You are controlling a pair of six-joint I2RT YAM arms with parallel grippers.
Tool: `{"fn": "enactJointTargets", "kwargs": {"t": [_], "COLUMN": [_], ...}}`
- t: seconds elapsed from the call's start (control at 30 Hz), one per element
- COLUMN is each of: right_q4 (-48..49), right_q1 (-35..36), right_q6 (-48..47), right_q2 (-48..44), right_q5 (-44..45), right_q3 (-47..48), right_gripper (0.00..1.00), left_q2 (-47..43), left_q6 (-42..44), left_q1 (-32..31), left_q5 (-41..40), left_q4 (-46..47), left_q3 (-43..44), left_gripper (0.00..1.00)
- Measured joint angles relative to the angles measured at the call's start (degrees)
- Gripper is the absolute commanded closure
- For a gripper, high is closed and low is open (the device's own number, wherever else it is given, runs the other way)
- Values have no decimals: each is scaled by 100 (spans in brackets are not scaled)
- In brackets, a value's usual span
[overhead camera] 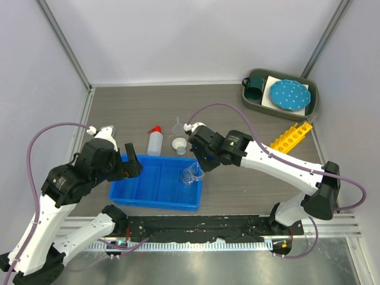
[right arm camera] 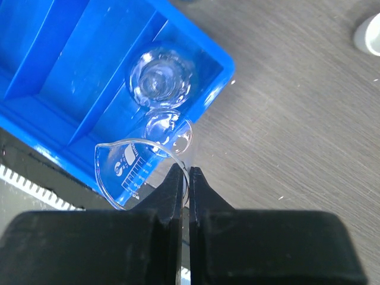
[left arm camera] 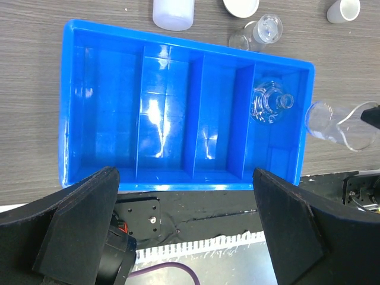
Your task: Organize the chemistry lab equipment
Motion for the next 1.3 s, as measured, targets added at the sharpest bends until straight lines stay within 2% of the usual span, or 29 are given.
{"fn": "enactJointTargets", "kwargs": {"t": [0.3, 0.73, 1.3], "right_q4": [33, 468, 1486], "right_q1": [446, 695, 710], "right_q6": [-433, -994, -1113], "right_q2": [111, 682, 933], "right_q5": [-710, -1147, -1115], "right_q3": [-168, -341, -1226], "right_gripper": [99, 99, 99], "left_q2": [-87, -175, -157], "left_q6": [7, 24, 170], "left_q1": [0, 0, 0], "left_q5": [-7, -61, -146], "left_q4": [-85, -146, -170], "left_q3": [2, 0, 0], "left_gripper": [0, 0, 0]}}
